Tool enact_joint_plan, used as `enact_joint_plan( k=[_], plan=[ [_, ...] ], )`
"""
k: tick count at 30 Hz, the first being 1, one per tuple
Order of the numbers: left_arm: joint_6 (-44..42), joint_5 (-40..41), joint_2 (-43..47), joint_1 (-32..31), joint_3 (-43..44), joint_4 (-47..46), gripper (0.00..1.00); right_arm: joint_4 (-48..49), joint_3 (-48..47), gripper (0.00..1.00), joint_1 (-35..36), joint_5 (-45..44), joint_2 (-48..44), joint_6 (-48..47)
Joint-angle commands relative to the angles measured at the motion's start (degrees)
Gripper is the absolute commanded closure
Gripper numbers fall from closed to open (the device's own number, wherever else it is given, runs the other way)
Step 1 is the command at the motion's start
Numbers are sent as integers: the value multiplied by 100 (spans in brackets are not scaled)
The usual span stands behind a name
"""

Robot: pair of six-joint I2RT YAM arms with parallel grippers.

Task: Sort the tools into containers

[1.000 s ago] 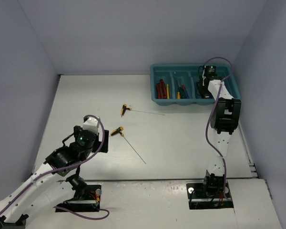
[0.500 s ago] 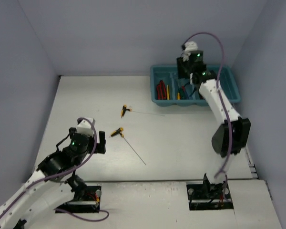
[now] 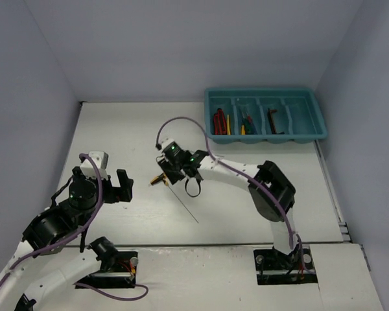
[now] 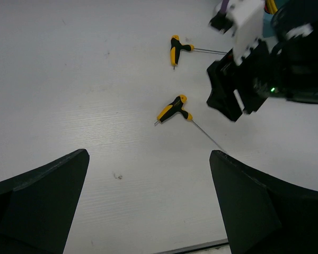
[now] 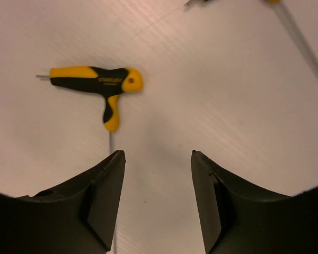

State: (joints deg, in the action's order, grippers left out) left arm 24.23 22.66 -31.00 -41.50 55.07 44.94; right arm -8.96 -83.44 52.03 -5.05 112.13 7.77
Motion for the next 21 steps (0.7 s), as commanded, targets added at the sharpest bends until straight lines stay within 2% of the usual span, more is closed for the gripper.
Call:
enact_joint_plan(
  k=[1,9,13,14,19,21],
  plan=[
    [-53,86,-10,39,247,183,3,477,-259,50,368,-203,249,530],
    [-59,88,171,38,258,416,3,609,-479,51,596,-121,1002,680],
    [-46,120,276,42,232,479,3,653,-582,55,632,-137,1263,708],
    [-39,126,288,38,232,489,3,658,-605,58,634,-138,1290,708],
    [-23,152,304,45,232,481,3,658,-567,86,641,-274,1253,659],
    [-6,173,279,40,232,476,2,654,-493,99,614,-493,941,470]
  ],
)
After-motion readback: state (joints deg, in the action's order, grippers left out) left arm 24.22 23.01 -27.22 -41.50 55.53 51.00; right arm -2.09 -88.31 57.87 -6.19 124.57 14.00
